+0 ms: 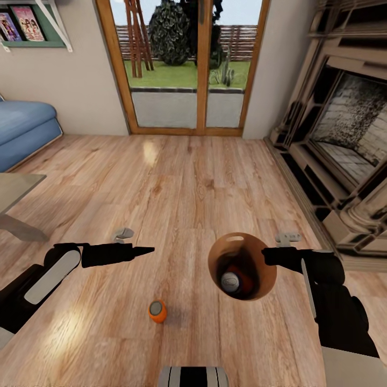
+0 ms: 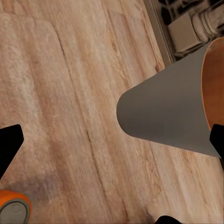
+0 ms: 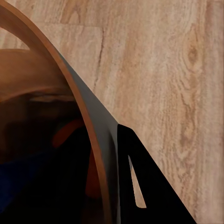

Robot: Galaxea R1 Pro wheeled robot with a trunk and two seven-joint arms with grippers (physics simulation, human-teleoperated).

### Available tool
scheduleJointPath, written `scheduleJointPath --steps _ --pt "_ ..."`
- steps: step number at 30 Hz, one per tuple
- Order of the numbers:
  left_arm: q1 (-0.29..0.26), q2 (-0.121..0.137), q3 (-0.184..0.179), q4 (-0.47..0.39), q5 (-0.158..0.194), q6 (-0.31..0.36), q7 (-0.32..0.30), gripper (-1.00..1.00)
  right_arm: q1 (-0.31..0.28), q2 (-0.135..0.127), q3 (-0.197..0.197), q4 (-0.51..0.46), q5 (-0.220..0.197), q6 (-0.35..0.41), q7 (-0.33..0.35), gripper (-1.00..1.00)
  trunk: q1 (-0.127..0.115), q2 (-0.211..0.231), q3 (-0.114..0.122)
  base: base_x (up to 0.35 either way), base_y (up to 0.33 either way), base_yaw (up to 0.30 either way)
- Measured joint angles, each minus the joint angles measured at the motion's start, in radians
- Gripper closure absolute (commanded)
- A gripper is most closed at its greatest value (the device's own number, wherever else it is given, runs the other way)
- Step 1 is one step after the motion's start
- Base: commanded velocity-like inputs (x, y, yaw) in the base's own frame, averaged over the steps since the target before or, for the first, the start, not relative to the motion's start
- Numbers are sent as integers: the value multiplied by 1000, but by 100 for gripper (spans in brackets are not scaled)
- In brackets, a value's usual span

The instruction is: Put the three can of soda from the living room inside the tash can in the kitchen.

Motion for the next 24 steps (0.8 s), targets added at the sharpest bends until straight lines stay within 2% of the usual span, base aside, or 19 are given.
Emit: scheduleJointPath --steps 4,6,8,10,14,18,24 --pt "0 1 1 0 0 0 0 -100 0 -1 0 0 -7 1 3 100 0 0 -7 0 0 0" --pt "0 1 1 1 0 0 0 -100 0 -9 -1 0 -11 2 5 100 0 0 -10 0 0 0" --pt "0 1 1 0 0 0 0 -100 0 -11 -1 0 4 -1 4 100 0 0 -13 0 0 0" --pt "0 1 1 0 0 0 0 -100 0 -11 -1 0 7 -2 3 100 0 0 -16 0 0 0" --pt "0 1 1 1 -1 -1 -1 -100 0 -11 0 0 -12 2 5 100 0 0 -23 0 0 0" --pt "0 1 0 4 -1 -1 0 -100 0 -11 1 0 1 -1 4 100 0 0 -29 0 0 0" --pt "0 0 -2 5 -1 -2 1 -100 0 -9 2 0 -6 1 5 100 0 0 -39 0 0 0"
